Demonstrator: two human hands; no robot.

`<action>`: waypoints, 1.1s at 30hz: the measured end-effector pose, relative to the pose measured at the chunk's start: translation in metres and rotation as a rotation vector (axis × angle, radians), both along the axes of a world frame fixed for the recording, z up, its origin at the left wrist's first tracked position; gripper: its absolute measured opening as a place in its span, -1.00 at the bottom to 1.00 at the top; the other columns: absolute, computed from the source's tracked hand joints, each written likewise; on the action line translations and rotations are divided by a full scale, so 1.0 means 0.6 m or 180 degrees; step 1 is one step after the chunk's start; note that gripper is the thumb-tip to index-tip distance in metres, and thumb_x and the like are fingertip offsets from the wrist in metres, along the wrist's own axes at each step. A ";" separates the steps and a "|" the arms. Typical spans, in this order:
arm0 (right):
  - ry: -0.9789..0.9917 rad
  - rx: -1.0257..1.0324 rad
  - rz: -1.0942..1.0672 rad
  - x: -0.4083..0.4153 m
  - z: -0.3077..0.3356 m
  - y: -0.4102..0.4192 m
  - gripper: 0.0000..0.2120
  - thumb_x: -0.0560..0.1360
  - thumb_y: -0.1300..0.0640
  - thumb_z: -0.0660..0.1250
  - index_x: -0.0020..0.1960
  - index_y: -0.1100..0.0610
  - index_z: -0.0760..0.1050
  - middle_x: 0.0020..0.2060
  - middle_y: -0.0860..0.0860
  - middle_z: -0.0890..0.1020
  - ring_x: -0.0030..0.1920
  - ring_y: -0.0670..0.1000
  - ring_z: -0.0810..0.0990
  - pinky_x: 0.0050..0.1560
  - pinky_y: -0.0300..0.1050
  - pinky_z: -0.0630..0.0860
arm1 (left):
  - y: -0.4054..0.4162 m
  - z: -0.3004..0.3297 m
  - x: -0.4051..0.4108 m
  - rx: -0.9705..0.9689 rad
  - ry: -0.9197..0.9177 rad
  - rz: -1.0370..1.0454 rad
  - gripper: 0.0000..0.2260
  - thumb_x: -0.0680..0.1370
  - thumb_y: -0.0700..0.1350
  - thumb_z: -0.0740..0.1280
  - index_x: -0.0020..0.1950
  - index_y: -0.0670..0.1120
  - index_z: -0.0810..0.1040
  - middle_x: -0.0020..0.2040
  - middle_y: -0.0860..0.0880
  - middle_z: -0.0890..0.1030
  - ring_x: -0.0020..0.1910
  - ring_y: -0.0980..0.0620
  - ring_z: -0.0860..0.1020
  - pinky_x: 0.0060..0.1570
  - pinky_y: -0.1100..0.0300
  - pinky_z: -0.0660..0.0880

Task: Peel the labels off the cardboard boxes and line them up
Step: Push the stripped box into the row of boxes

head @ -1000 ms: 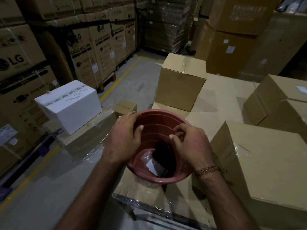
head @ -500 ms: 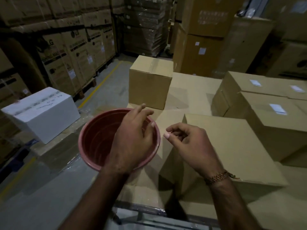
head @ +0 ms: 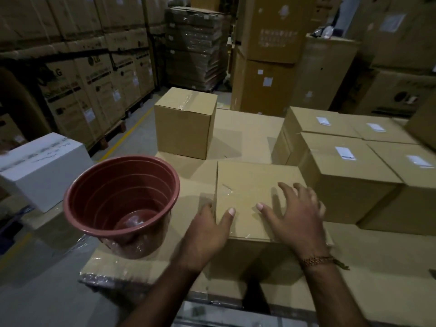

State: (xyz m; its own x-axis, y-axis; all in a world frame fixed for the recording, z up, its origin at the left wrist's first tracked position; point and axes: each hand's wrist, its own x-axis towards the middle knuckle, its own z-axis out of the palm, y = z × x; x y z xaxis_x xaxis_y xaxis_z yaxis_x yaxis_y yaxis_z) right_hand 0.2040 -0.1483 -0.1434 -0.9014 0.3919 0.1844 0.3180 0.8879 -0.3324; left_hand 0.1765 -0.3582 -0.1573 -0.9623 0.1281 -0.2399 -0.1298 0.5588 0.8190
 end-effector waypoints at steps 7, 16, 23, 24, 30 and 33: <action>-0.0173 -0.0093 0.0534 -0.019 -0.004 0.028 -0.20 0.52 -0.53 0.20 0.62 -0.12 0.32 0.66 0.04 0.28 0.67 0.15 0.13 0.64 0.29 0.03 | 0.016 -0.002 0.013 0.0419 -0.0446 0.0229 -0.13 0.43 0.57 0.22 0.61 0.11 0.30 0.52 -0.03 0.47 0.40 -0.14 0.50 -0.01 0.02 0.66; -0.0655 0.0118 0.1559 -0.180 0.029 -0.013 -0.09 0.52 -0.54 0.21 0.72 -0.14 0.11 0.70 0.08 0.19 0.68 0.17 0.13 0.64 0.21 0.07 | 0.020 0.003 0.026 0.1150 -0.0681 0.0461 -0.48 0.58 0.35 0.33 0.51 0.24 0.42 0.34 0.03 0.57 0.21 -0.10 0.57 -0.10 -0.09 0.72; -0.0564 0.0018 0.1230 -0.223 0.035 -0.015 0.05 0.34 -0.66 0.26 0.70 -0.20 0.16 0.43 0.12 0.44 0.43 0.18 0.37 0.44 0.19 0.36 | 0.030 0.000 0.023 0.1215 -0.0386 0.0555 -0.56 0.63 0.25 0.33 0.49 0.22 0.45 0.28 0.09 0.61 0.22 -0.04 0.59 0.02 -0.11 0.69; -0.0406 -0.0032 0.1151 -0.220 0.035 -0.011 0.08 0.30 -0.69 0.26 0.69 -0.20 0.19 0.39 0.12 0.44 0.40 0.16 0.37 0.42 0.18 0.38 | 0.032 -0.003 0.022 0.1247 -0.0262 0.0574 -0.58 0.63 0.21 0.34 0.49 0.22 0.46 0.28 0.11 0.62 0.24 -0.02 0.58 0.13 -0.15 0.66; 0.0458 -0.0450 0.0647 -0.178 0.076 0.013 0.07 0.26 -0.64 0.41 0.64 -0.19 0.29 0.35 0.02 0.38 0.40 0.14 0.30 0.43 0.21 0.35 | 0.043 0.018 0.008 0.1236 0.0519 0.0371 -0.52 0.65 0.05 0.38 0.57 0.19 0.39 0.34 0.31 0.51 0.35 0.26 0.46 0.37 0.30 0.39; 0.0928 -0.0563 0.0456 -0.152 0.106 0.028 0.10 0.20 -0.67 0.42 0.63 -0.23 0.28 0.27 -0.01 0.36 0.37 0.11 0.31 0.42 0.21 0.39 | 0.040 0.031 0.002 0.1109 0.1002 0.0213 -0.48 0.63 0.02 0.42 0.56 0.27 0.38 0.35 0.41 0.48 0.36 0.39 0.43 0.32 0.44 0.37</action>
State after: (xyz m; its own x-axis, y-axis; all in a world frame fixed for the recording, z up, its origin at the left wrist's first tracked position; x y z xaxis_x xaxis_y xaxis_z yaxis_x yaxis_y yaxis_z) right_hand 0.1131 -0.1318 -0.0799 -0.8689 0.3144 0.3822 0.0641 0.8372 -0.5431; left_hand 0.1777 -0.3344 -0.1387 -0.9902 0.0843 0.1111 0.1285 0.2427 0.9616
